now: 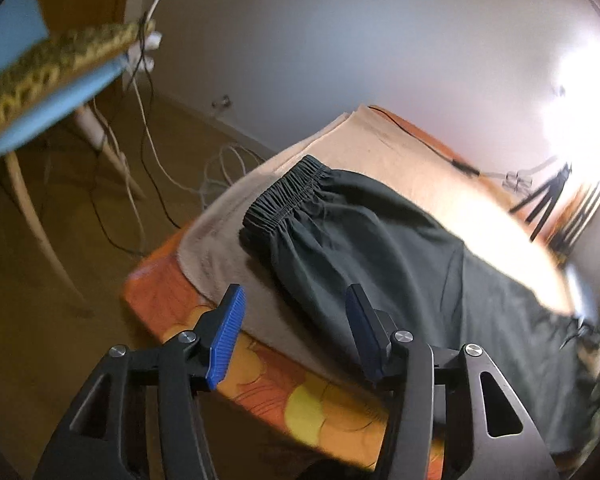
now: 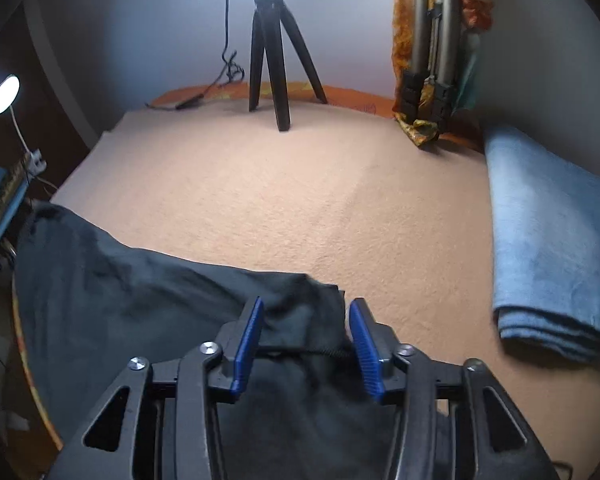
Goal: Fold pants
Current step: 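Move both tools to the elastic waistband and close the left tool on it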
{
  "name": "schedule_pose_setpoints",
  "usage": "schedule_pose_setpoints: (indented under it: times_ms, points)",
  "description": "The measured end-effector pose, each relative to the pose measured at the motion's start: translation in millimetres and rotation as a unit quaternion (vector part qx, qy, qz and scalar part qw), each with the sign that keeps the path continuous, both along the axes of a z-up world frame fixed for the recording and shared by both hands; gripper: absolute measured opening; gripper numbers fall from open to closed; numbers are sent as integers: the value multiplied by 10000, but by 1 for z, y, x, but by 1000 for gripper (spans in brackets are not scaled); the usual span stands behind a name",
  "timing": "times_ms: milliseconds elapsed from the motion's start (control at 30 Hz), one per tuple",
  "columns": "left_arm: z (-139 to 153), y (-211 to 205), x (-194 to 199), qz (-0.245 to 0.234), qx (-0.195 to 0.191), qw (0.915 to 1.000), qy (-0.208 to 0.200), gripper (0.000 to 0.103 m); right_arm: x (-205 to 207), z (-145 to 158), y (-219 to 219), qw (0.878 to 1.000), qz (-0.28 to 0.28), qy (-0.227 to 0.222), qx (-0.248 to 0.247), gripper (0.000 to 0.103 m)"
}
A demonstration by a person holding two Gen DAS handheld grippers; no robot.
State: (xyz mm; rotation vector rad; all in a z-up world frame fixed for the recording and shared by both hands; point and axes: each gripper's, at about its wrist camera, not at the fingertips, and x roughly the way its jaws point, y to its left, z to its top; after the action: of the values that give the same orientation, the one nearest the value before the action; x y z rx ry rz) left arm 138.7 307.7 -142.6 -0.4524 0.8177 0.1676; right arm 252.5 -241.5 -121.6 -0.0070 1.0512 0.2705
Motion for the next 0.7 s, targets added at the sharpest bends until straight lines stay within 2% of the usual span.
schedule_pose_setpoints:
  times_ms: [133, 267, 400, 700]
  points:
    - [-11, 11, 13, 149, -552, 9984, -31, 52, -22, 20, 14, 9995, 111, -218, 176, 58]
    - [-22, 17, 24, 283, -871, 9958, -25, 53, -50, 40, 31, 9977, 334, -305, 500, 60]
    - [-29, 23, 31, 437, -1032, 9937, -42, 53, -63, 54, 54, 9953, 560, -314, 724, 61]
    - [-35, 37, 37, 493, -1113, 9924, -200, 53, -45, 72, 137, 9876, 1156, -145, 1054, 61]
